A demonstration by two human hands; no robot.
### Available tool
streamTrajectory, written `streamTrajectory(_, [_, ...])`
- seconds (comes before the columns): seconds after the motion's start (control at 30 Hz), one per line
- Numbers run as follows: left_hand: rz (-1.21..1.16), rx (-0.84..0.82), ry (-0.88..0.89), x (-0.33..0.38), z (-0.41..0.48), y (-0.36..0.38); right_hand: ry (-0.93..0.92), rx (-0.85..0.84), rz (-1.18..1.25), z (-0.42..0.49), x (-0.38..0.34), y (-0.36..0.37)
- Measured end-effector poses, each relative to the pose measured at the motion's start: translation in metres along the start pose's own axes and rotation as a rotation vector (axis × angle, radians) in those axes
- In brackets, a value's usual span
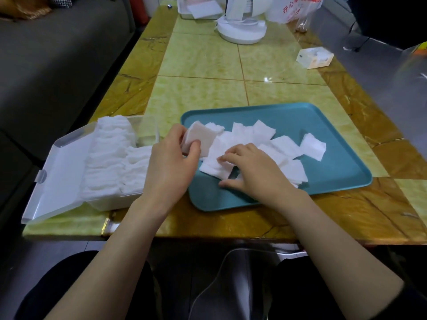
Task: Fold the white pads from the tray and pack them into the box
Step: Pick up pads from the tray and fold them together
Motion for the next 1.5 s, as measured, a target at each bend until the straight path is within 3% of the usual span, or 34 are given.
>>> streamTrajectory(0.53, [0.031,0.01,-0.019,-0.003,-0.002,-0.004,0.064,0.091,-0.18,0.012,-0.007,-0.01])
streamTrajectory(0.67, [0.013,-0.005,-0.036,-0.005,-0.002,-0.002,0.17,0.176,0.042,0.007,0.009,-0.023])
streamTrajectory(0.8, [-0.044,-0.01,-0.087,-0.011,-0.001,-0.001,0.293,0.318,0.486,-0.004,0.027,-0.043])
streamTrajectory(0.87, [-0.079,-0.02,-0.107,-0.014,0.0,0.0,0.265,0.333,0.617,-0.009,0.027,-0.055])
streamTrajectory(0.93, [-0.078,-0.051,-0.094,-0.016,0.001,0.004,0.136,0.243,0.676,-0.01,0.016,-0.06])
streamTrajectory(1.03, [-0.138,-0.205,-0.118,-0.019,0.0,0.02,0.003,0.119,0.685,-0.008,0.0,-0.051])
streamTrajectory(1.2, [-0.323,-0.403,-0.232,-0.013,-0.011,0.041,0.12,0.216,0.642,-0.006,0.012,-0.044])
streamTrajectory(1.4, [-0.432,-0.373,-0.369,-0.013,-0.018,0.043,0.106,0.273,0.438,-0.008,0.01,-0.046])
streamTrajectory(1.5, [-0.415,-0.363,-0.312,-0.01,-0.016,0.041,0.055,0.327,0.398,-0.009,0.003,-0.05])
Point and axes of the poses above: each hand's wrist, its own z-axis towards the middle knuckle, its own y-axis out of the palm, x = y × z, the point moved 8 cm from there along z, towards the middle knuckle, and after that the axes turned 15 degrees about -z, right-handed, at the moved point
